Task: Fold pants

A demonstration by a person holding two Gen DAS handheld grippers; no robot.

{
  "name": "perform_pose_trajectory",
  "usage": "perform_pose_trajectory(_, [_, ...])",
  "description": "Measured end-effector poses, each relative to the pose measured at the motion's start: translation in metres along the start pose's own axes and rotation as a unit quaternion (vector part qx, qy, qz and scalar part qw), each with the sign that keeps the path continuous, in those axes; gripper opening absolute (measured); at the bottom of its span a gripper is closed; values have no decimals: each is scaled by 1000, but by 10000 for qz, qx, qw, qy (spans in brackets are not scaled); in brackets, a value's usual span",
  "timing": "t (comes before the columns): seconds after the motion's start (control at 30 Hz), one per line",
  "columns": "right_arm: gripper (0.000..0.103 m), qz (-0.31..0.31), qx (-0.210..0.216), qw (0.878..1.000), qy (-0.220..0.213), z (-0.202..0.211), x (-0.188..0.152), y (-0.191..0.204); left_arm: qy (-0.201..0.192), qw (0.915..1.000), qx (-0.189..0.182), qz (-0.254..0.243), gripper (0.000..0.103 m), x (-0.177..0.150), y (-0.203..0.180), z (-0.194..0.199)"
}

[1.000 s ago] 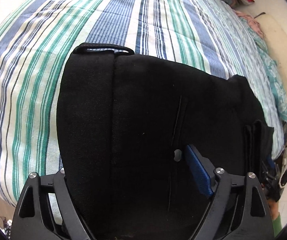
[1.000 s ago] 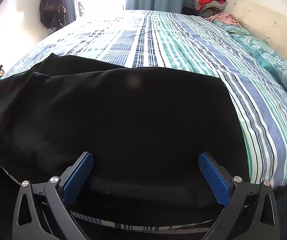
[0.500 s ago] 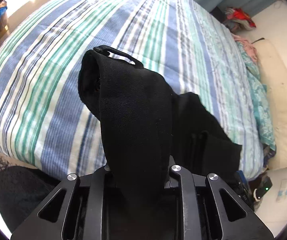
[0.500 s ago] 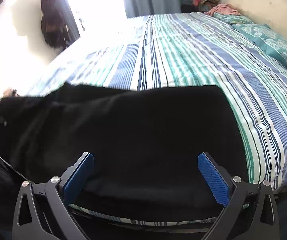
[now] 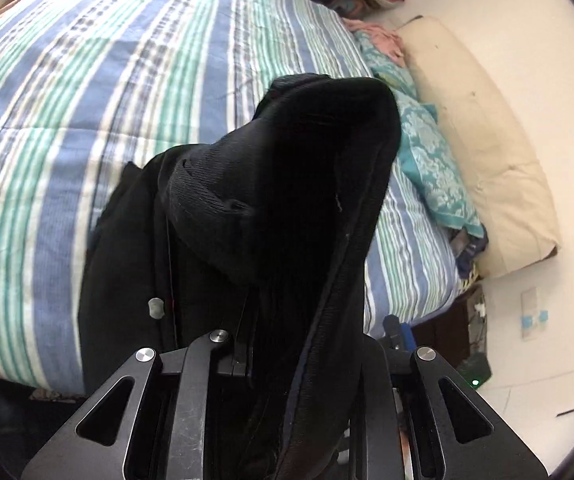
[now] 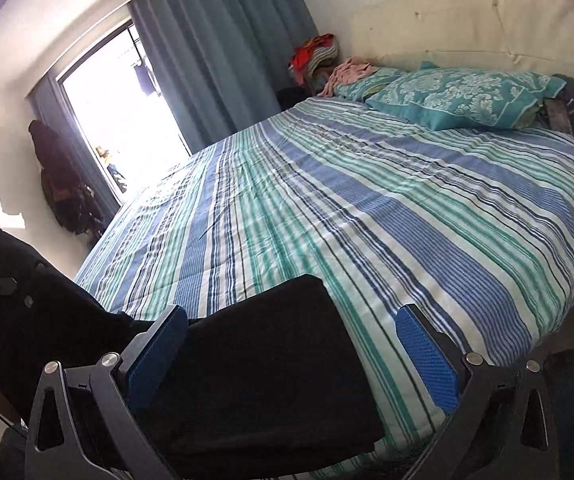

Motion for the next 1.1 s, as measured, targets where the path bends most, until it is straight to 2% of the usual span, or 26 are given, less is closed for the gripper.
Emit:
perform_pose_trajectory(0.1, [103,-236,-179,9994,-200,10,4,-18,267,9978,398,-449,21,-15,-27,-50])
perform_pose_trajectory(0.13, [103,-326,-230,9989,-241,12,5,-23,368,9946,590,-776,25,-21,-37,-69])
perform_pose_trajectory(0.17, [103,-424,-261,9984,-266,13,6,-28,505,9898,790,-1075,27,-27,-46,-91])
perform_pose_trajectory(0.2, [103,-524,-270,9979,-268,15,6,-34,681,9820,1088,-1383,32,-33,-52,-112])
perform_pose_trajectory(0.23, [103,-639,-290,9972,-271,15,6,-39,857,9715,1400,-1709,32,-39,-56,-129])
perform_pose_trajectory(0.27, [103,-763,-300,9962,-287,15,7,-44,970,9614,1618,-2003,32,-44,-59,-139])
perform_pose_trajectory(0.3, [103,-883,-299,9952,-313,16,7,-50,953,9579,1668,-2133,33,-48,-61,-138])
perform_pose_trajectory(0.33, [103,-998,-312,9939,-352,18,8,-55,865,9621,1557,-2067,33,-47,-60,-129])
perform_pose_trajectory(0.4, [103,-1266,-336,9903,-470,23,9,-68,705,9780,1045,-1660,34,-36,-49,-101])
perform_pose_trajectory(0.47, [103,-1565,-284,9859,-518,26,9,-81,580,9874,587,-1351,36,-22,-37,-73])
perform_pose_trajectory(0.53, [103,-1781,-240,9827,-442,22,8,-89,537,9904,389,-1214,40,-10,-29,-56])
perform_pose_trajectory(0.6, [103,-1819,-210,9826,-309,13,7,-88,554,9911,399,-1144,46,-3,-24,-50])
perform_pose_trajectory(0.63, [103,-1802,-177,9831,-253,9,6,-85,576,9918,370,-1077,58,-3,-25,-52])
perform_pose_trajectory(0.7, [103,-1708,-77,9851,-167,4,5,-75,662,9938,-71,-889,77,-5,-34,-57])
perform_pose_trajectory(0.8, [103,-1562,16,9875,-209,6,4,-64,977,9923,-519,-551,78,-5,-49,-71])
perform_pose_trajectory(0.87, [103,-1527,-1,9876,-362,12,6,-64,897,9916,-790,-486,78,-1,-57,-62])
perform_pose_trajectory(0.93, [103,-1559,-8,9865,-495,19,8,-68,642,9932,-794,-565,79,8,-62,-50])
perform_pose_trajectory(1.0, [103,-1634,-24,9852,-519,21,9,-76,354,9956,-622,-600,80,18,-53,-30])
perform_pose_trajectory(1.1, [103,-1623,-54,9863,-283,18,8,-81,-82,9981,-63,-614,83,25,-13,4])
Point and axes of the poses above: each gripper's, at about its wrist camera, not at the fingertips, and z roughly against the way its jaws point, y to its left, x to its top, the point moved 2 cm from there along -z, roughly the way its jaws point, and after that the axes turned 3 degrees about -z, right-handed, at the moved point
